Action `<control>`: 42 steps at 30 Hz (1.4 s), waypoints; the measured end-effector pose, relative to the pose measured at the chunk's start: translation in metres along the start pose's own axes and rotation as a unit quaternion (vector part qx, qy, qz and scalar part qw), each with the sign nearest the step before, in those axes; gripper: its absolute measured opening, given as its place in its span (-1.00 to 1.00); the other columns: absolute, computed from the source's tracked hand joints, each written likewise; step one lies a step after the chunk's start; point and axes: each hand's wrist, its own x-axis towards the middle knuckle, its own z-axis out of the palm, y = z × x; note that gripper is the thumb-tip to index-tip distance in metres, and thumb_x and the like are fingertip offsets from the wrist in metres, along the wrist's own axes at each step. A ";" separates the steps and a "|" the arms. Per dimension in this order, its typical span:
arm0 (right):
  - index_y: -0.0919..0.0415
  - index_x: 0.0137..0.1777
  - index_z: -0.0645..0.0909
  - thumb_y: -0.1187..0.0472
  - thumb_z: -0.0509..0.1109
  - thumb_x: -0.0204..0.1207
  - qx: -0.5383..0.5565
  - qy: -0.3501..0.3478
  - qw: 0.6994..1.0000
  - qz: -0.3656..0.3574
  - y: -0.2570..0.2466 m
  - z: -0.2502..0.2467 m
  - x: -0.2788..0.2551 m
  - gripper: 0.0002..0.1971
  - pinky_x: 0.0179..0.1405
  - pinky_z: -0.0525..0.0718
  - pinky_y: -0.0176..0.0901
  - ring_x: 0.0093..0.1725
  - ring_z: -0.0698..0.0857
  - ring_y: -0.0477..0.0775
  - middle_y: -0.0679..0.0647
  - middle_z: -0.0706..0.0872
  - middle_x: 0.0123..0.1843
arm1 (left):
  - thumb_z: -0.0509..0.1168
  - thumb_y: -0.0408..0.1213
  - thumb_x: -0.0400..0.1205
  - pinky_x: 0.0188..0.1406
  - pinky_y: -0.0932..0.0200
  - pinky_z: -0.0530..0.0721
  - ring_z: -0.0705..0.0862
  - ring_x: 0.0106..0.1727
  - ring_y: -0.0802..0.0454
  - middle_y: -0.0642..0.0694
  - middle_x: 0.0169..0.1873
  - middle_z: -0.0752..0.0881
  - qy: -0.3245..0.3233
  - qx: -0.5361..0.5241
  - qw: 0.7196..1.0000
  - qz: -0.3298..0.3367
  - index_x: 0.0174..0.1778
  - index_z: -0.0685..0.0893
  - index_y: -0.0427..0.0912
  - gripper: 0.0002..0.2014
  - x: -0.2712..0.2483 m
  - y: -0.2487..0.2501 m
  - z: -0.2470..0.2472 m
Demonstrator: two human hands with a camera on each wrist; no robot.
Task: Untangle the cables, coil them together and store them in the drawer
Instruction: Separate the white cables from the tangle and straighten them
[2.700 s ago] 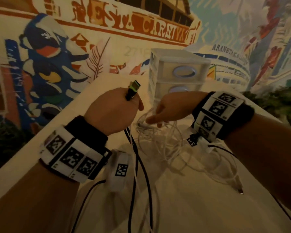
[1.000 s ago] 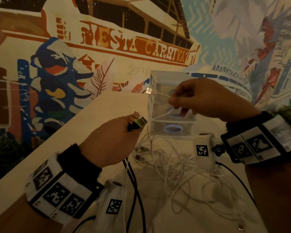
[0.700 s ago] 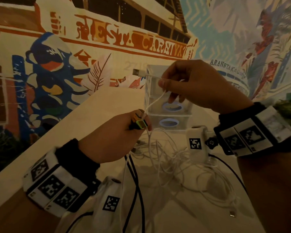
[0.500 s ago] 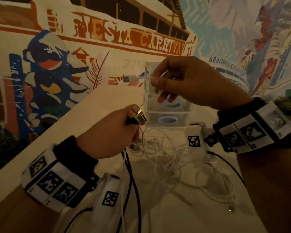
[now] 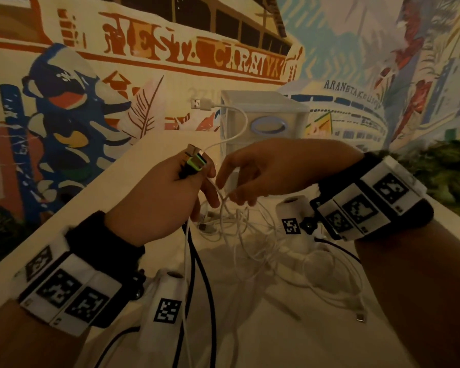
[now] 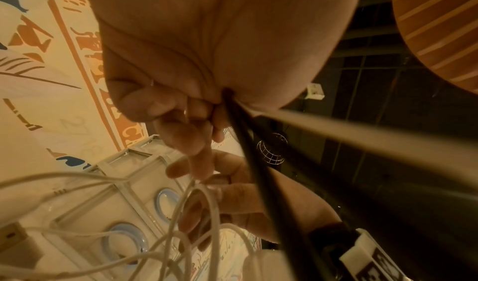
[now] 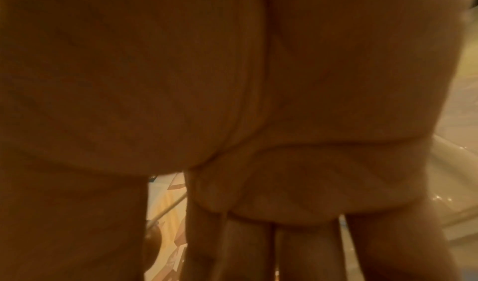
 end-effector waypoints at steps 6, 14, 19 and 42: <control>-0.02 0.09 0.69 0.15 0.52 0.60 0.003 0.024 0.998 0.058 0.021 -0.009 0.000 -0.88 -0.05 0.75 -0.19 -0.18 0.83 -0.23 -0.14 0.89 -0.14 | 0.04 -0.21 0.82 -0.60 0.34 0.53 0.66 -0.49 -0.16 -0.18 -0.29 0.81 0.002 -0.033 0.999 -0.014 -0.03 0.57 -0.22 -0.74 0.001 -0.003 0.000; -0.19 0.00 0.83 -0.11 0.66 0.38 -0.037 -0.074 0.992 0.094 0.032 0.001 0.009 -0.80 0.02 0.73 -0.21 -0.06 0.81 -0.26 -0.16 0.89 -0.05 | 0.02 -0.14 0.82 -0.48 0.07 0.57 0.77 -0.30 -0.37 -0.20 -0.20 0.84 -0.003 -0.095 0.995 -0.037 -0.04 0.53 -0.18 -0.74 0.003 -0.002 0.003; -0.12 0.02 0.83 -0.01 0.60 0.49 -0.036 -0.068 0.992 0.101 0.035 0.005 0.013 -0.87 -0.25 0.66 -0.34 -0.22 0.80 -0.28 -0.19 0.87 -0.21 | 0.02 -0.13 0.82 -0.49 0.08 0.62 0.80 -0.28 -0.33 -0.18 -0.17 0.85 -0.005 -0.094 0.995 -0.036 -0.04 0.53 -0.17 -0.74 0.004 -0.003 0.003; -0.24 0.08 0.74 -0.35 0.34 0.55 -0.059 0.038 0.996 0.053 0.043 -0.013 -0.002 -0.70 -0.25 0.44 -0.28 -0.44 0.58 -0.35 -0.39 0.62 -0.49 | 0.03 -0.15 0.81 -0.55 0.18 0.60 0.79 -0.32 -0.29 -0.10 -0.15 0.86 0.037 -0.073 0.996 -0.030 0.03 0.52 -0.26 -0.73 0.004 -0.001 0.001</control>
